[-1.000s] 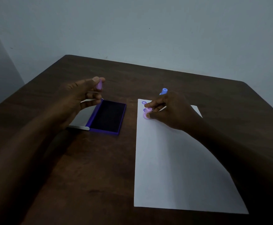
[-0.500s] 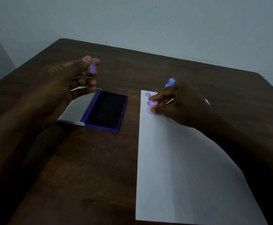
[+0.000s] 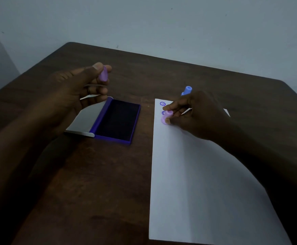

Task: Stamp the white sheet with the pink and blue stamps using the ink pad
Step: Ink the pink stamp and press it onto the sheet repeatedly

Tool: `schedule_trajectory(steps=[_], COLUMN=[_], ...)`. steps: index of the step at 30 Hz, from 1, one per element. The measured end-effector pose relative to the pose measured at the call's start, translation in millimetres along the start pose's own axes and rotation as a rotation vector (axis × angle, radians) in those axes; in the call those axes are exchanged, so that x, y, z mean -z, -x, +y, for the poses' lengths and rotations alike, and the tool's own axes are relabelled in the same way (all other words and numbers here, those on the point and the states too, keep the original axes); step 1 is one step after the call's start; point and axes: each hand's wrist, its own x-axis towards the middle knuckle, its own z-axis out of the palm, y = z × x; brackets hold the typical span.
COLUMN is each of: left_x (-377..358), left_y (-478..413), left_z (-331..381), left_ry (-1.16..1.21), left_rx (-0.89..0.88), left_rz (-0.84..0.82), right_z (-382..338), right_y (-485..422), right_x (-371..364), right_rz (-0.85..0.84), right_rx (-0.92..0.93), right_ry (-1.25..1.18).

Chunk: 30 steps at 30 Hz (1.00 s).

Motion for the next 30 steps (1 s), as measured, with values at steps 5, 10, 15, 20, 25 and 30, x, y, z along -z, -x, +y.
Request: schedule_trajectory(steps=[5, 10, 15, 20, 25, 30], left_x=[-1.1, -11.2, -17.3, -24.4, -25.3, -27.9], left_y=[0.6, 7.8, 15.1, 27.2, 32.4, 33.7], left_z=[-1.0, 7.8, 18.2, 28.4, 33.8, 35.6], left_ry=[-0.017, -0.023, -0.007, 0.032, 0.058, 0.064], left_rx=[0.015, 0.011, -0.005, -0.008, 0.013, 0.022], left_rz=[0.011, 0.010, 0.038, 0.030, 0.016, 0.018], right_z=[-0.1, 0.3, -1.4, 0.1, 1.2, 20.8], right_y=[1.2, 0.7, -0.4, -3.0, 4.6, 8.9], right_x=[0.6, 0.6, 3.0, 2.5, 24.5, 51.6], right_rz=[-0.008, -0.003, -0.017, -0.047, 0.145, 0.335], right_rx=[0.002, 0.005, -0.009, -0.011, -0.062, -0.326], right_ry=[-0.022, -0.011, 0.004, 0.019, -0.453, -1.237])
